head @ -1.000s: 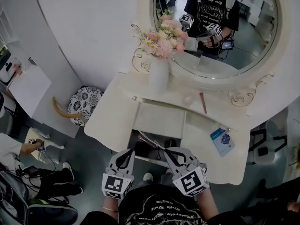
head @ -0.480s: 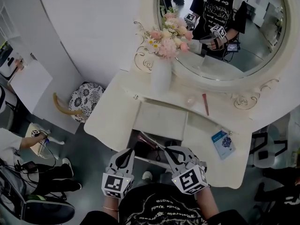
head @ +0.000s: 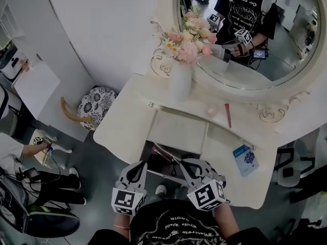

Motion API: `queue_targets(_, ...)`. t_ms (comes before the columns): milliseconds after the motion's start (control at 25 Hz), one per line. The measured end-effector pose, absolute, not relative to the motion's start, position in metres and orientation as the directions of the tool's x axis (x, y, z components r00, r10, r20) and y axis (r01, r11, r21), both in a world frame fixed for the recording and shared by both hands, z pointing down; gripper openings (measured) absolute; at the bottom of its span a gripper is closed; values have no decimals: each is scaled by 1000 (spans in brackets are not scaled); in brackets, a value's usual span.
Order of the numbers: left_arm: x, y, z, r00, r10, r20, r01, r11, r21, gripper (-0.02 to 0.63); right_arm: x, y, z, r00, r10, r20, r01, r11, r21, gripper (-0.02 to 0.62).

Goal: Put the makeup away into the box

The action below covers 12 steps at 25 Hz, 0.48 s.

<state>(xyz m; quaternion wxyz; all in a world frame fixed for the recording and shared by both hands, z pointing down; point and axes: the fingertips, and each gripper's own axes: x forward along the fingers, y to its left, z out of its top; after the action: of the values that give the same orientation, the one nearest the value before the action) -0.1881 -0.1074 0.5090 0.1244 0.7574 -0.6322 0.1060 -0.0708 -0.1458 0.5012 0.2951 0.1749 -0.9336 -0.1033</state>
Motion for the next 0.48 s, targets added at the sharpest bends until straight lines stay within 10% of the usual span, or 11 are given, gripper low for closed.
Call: queue_targets(480, -193, -100, 508, 161, -931, 327, -987, -154, 50, 15, -73, -142, 514, -760, -361, 541, -254, 930, 264, 8)
